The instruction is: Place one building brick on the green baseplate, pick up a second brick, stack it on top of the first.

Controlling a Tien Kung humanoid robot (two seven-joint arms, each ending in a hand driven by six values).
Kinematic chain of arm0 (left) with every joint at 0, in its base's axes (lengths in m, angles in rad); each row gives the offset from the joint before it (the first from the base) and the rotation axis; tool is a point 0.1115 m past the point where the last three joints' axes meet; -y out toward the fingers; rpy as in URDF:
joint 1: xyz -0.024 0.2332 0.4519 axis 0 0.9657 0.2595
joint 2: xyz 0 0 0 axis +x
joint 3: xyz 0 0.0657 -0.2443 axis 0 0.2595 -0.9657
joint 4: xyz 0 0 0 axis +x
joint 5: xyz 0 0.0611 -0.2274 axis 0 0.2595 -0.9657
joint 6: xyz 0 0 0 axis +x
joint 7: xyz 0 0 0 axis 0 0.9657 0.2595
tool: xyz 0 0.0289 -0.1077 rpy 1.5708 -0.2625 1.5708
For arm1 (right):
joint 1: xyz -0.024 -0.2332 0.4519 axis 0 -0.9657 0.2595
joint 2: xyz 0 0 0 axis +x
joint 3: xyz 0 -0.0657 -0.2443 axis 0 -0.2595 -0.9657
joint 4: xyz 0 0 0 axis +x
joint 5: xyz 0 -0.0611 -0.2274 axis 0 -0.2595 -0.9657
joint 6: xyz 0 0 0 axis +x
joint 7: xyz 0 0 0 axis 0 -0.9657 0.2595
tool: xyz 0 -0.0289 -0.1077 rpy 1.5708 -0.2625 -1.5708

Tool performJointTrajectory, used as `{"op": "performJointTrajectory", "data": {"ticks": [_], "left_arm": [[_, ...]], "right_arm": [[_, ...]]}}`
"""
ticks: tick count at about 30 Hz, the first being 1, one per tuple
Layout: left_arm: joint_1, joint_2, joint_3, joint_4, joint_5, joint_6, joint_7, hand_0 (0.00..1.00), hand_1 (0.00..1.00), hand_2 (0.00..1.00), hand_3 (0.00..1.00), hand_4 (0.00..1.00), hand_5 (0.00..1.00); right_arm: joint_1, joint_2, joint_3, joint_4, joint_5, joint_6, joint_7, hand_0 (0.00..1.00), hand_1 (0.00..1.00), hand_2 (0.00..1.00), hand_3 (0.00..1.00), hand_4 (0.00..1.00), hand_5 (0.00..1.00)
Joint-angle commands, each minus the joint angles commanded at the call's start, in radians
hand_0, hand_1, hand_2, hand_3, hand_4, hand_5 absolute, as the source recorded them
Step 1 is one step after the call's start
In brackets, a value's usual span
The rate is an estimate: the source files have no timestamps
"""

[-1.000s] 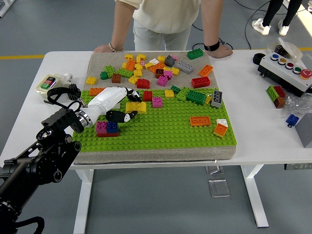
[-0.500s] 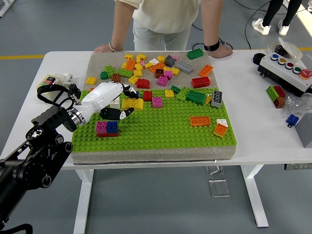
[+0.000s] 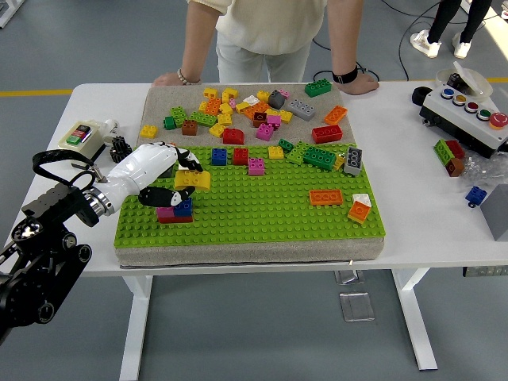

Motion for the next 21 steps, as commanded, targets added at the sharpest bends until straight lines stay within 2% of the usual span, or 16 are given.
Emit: {"op": "performJointTrajectory", "data": {"ticks": [8,14,21], "left_arm": [[0.026,0.033,-0.014,-0.041,0.0,-0.016,0.005,0.76,0.624,0.564,0.54,0.549,0.002],[0.052,0.057,-0.024,-0.078,0.0,-0.044,0.012,0.76,0.623,0.566,0.539,0.555,0.002],[0.075,0.071,-0.031,-0.106,0.0,-0.072,0.021,0.76,0.62,0.563,0.539,0.554,0.002]], "right_arm": [[-0.003,0.0,0.002,0.0,0.002,0.0,0.002,0.742,0.661,0.712,0.603,0.922,0.501],[-0.006,0.001,0.004,0.0,0.001,0.001,0.004,0.742,0.66,0.712,0.603,0.921,0.501],[-0.007,-0.001,0.007,0.0,0.0,0.0,0.002,0.742,0.66,0.712,0.603,0.922,0.501]]}}
